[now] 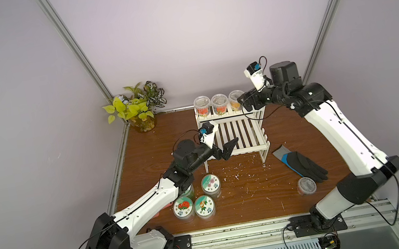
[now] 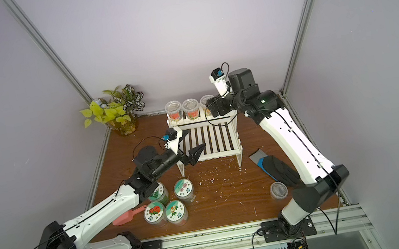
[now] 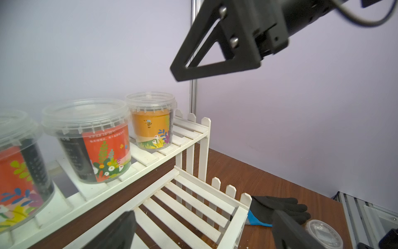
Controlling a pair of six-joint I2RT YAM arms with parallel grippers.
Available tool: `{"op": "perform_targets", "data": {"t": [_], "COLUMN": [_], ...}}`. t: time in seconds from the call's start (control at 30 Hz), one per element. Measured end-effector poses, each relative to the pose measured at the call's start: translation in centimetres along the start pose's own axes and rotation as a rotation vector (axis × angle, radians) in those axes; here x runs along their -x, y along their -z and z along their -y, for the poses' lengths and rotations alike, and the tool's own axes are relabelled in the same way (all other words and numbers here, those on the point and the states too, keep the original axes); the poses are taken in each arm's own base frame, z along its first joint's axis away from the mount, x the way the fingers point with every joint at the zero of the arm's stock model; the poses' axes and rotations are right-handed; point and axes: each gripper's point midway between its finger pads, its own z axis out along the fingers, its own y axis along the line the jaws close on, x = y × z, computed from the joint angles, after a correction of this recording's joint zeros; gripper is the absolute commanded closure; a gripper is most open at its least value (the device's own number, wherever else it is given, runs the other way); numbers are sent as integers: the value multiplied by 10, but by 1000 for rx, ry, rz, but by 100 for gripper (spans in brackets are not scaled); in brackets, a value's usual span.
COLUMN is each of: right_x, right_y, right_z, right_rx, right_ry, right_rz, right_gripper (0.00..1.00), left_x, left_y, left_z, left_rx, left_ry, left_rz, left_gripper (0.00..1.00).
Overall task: Place the seed container on the shelf
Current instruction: Place the seed jar on the shelf, then pick up the seed jar at the center of the board.
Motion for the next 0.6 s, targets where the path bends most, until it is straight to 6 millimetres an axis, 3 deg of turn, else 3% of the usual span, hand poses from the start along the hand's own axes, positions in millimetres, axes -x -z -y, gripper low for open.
{"op": "perform_targets", "data": {"t": [0.13, 0.23, 0.3, 0.47, 0.6], "right_x": [-16, -48, -80, -186, -268], "right_y": [50, 77, 85, 87, 83], "right_z": [12, 26, 40, 71, 83], "right_rx": [-80, -165, -243, -457, -591], "right_ry": [-62, -141, -201, -379, -538], "right_rz": [86, 105, 77, -81, -224], "right_gripper": [7, 6, 5, 2, 1], "left_x": [0, -2, -10, -44, -53], "left_y": [0, 1, 4, 8, 2], "left_z": [6, 14, 20, 46, 70], "left_rx": [-33, -84, -115, -188, -264], "left_ry": [16, 52, 80, 132, 156], "left_rz": [-2, 0, -3, -73, -85], "left_gripper": [0, 1, 0, 1, 0]}}
